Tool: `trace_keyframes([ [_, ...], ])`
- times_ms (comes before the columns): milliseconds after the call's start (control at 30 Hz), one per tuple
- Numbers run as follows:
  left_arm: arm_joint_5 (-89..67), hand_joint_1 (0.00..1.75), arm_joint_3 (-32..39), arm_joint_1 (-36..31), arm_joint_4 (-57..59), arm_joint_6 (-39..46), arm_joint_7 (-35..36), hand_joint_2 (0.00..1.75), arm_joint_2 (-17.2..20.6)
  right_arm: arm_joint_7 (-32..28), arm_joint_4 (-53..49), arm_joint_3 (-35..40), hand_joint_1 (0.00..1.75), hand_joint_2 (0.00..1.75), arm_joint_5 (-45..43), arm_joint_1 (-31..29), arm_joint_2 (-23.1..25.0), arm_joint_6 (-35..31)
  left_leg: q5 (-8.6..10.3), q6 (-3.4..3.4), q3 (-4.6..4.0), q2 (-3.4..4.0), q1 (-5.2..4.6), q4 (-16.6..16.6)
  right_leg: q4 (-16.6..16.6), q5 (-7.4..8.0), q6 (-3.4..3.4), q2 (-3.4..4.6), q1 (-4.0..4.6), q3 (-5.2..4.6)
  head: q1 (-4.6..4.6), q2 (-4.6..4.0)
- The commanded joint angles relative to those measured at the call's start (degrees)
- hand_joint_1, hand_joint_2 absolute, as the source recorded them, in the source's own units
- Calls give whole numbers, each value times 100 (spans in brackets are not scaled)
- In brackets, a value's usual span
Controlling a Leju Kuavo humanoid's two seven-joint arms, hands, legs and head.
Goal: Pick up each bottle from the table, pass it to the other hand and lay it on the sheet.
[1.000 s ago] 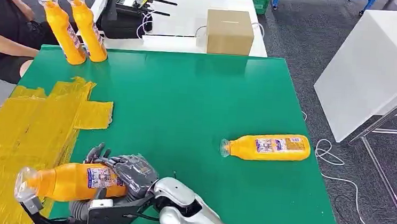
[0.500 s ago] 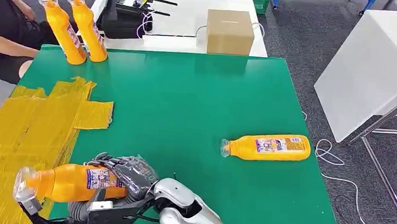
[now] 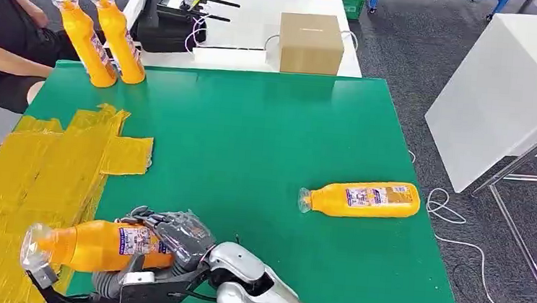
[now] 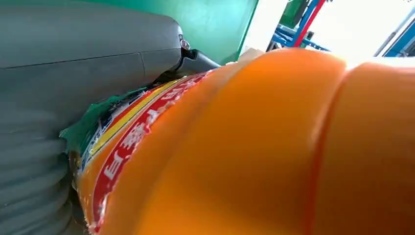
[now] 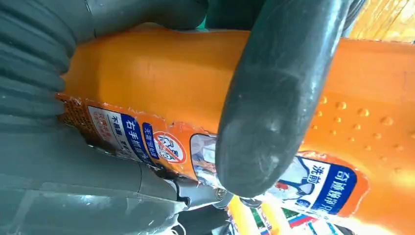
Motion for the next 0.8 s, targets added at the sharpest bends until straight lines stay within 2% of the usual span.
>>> trace_keyframes([
  [33,3,175,245,-384,81,49,49,175,-52,-100,13,281,175,175,46,118,-284,29,2,-1,8,-18,4,-8,-11,-1,4,-19,4,16,0,0],
  [100,3,175,245,-384,81,49,49,175,-52,-100,13,281,175,175,46,118,-284,29,3,-2,8,-23,5,-9,-14,-1,5,-24,5,17,0,0],
  [133,-159,175,272,-360,-22,185,-41,175,-37,-113,-229,78,175,175,4,275,-324,-260,3,-3,12,-26,9,-12,-20,-1,7,-28,9,25,0,0],
  [167,-376,175,312,-330,-164,329,-164,175,-29,-83,-459,-97,122,175,59,397,-393,-450,2,-1,5,-17,4,-7,-11,-1,4,-18,4,13,0,0],
  [200,-617,175,374,-291,-347,505,-245,175,-17,-46,-742,-300,0,175,75,533,-472,-562,1,-3,10,-26,9,-9,-17,-3,6,-28,9,23,0,0],
  [233,-839,175,466,-241,-531,658,-287,175,1,125,-1172,-565,0,175,152,897,-457,-734,2,-2,4,-26,7,-5,-13,-3,5,-28,7,16,-2,0],
  [267,-1047,175,575,-216,-673,783,-308,175,23,340,-1525,-702,0,0,300,1082,-520,-738,-1,-2,0,-27,12,-1,-12,-4,4,-29,11,14,2,0],
  [367,-1725,175,989,-320,-933,1202,-443,175,81,412,-2122,-1166,0,0,376,1280,-728,-729,-3,-3,-7,-20,14,3,-8,-3,4,-21,13,9,7,0],
  [533,-2225,175,1457,-506,-936,1538,-563,175,105,266,-2419,-1620,0,0,471,1432,-802,-657,0,-3,-5,-13,11,-5,-12,1,4,-14,9,11,-2,0],
  [700,-2235,175,1514,-495,-895,1516,-595,175,83,235,-2494,-1666,0,0,492,1507,-852,-663,0,-1,-11,-7,3,-5,-6,0,4,-7,1,1,2,0],
  [800,-2583,175,1466,-484,-957,1818,-733,175,53,228,-2476,-1673,0,0,506,1525,-825,-653,-2,-2,-4,-14,6,-7,-10,-3,5,-15,4,10,0,0],
])
